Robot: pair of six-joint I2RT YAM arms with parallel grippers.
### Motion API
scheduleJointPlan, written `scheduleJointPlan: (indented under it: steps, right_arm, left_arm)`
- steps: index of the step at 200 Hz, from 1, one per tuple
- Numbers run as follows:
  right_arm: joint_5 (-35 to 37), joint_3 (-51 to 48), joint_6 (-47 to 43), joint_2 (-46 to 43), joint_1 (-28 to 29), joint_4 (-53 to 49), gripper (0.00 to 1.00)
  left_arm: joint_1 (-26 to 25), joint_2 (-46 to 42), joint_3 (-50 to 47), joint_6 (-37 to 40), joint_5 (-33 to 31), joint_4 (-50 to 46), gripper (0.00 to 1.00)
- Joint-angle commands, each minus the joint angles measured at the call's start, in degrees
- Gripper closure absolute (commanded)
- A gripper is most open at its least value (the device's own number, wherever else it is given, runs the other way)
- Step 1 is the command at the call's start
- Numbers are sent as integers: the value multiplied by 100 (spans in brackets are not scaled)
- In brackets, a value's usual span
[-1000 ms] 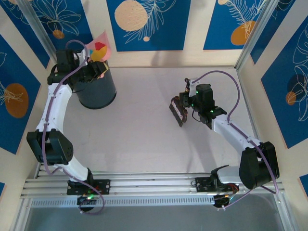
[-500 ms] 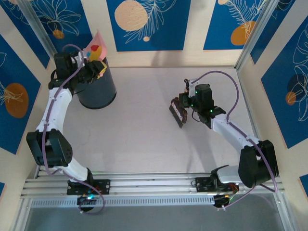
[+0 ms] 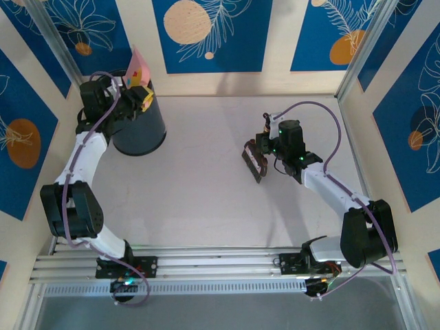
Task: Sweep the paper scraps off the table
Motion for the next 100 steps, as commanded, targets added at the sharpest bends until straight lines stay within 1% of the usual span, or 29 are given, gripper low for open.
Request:
scheduleJointPlan:
  steps: [1, 100]
  right_arm:
    - [-63, 160, 80, 32, -28, 107, 100]
    - [-83, 181, 89, 96, -30, 108, 100]
  left_arm:
    - [97, -195, -205, -687, 160, 961, 100]
    - [118, -116, -830, -2433, 107, 2858, 100]
